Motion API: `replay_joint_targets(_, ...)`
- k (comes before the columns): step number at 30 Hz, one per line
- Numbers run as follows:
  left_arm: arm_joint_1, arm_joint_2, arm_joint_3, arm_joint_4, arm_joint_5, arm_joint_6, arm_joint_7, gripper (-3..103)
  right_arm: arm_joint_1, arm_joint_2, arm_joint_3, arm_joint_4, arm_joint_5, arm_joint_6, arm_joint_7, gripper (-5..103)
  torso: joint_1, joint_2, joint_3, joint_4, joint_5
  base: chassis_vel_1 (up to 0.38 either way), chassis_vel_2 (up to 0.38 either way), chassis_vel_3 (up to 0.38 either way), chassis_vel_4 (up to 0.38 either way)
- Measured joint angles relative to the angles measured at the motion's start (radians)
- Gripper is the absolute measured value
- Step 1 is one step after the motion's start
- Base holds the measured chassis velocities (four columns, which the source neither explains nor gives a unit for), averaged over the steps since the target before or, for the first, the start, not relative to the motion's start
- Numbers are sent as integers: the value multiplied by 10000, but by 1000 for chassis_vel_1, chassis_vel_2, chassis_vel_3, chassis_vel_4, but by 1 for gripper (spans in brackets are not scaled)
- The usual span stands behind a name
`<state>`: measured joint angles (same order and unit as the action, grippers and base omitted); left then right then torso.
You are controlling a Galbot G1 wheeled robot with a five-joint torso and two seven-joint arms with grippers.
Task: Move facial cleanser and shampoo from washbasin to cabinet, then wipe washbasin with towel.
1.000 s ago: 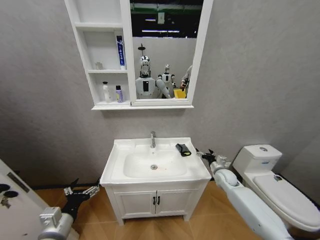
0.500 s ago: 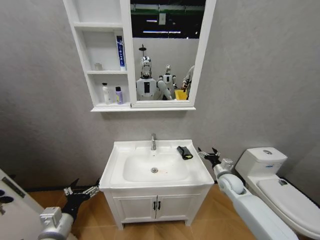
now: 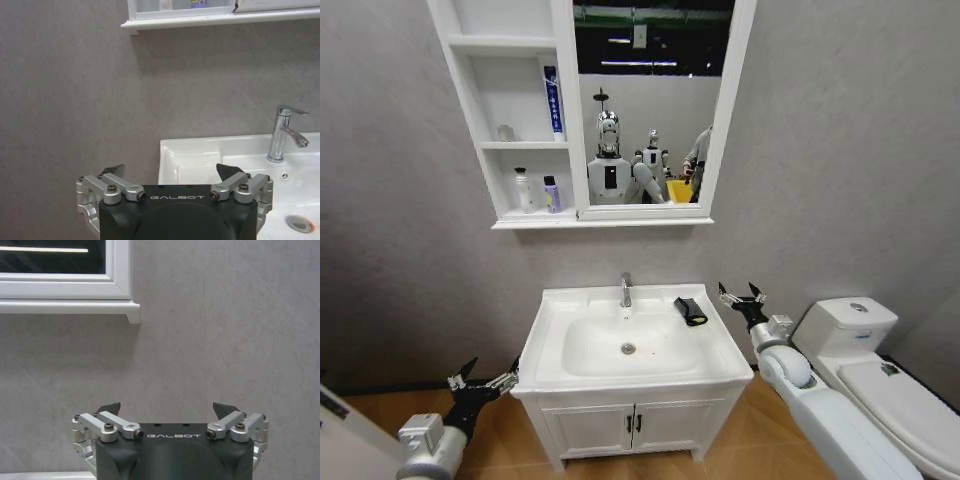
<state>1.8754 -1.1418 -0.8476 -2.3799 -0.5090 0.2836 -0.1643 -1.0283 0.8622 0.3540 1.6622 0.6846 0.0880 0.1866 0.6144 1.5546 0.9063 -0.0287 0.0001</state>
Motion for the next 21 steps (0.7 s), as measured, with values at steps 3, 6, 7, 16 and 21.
replay_joint_targets(3, -1, 0, 0, 0, 0, 0, 0, 100, -127, -26, 7, 145, 0, -154, 135, 100, 4, 0, 0, -2, -1, -43, 19, 34, -30)
replay_joint_targets(6, -2, 0, 0, 0, 0, 0, 1, 100, -188, -25, 0, 240, 1, -269, 246, 100, 8, -1, 2, -2, -1, -82, 58, 92, -70)
replay_joint_targets(7, -2, 0, 0, 0, 0, 0, 1, 100, -188, -25, 0, 240, 1, -269, 246, 100, 8, -1, 2, -2, -1, -109, 62, 130, -98)
replay_joint_targets(16, -3, 1, 1, 0, 0, 1, 2, 100, -95, 104, -363, 677, 76, -1528, 798, 100, 23, -8, 6, 1, -2, -118, 133, 134, -118)
replay_joint_targets(21, -3, 0, 1, 0, 0, 1, 3, 100, 396, 381, -1028, 761, 1046, -3015, 1504, 100, 9, -5, 2, 1, -3, -31, 24, 27, -28)
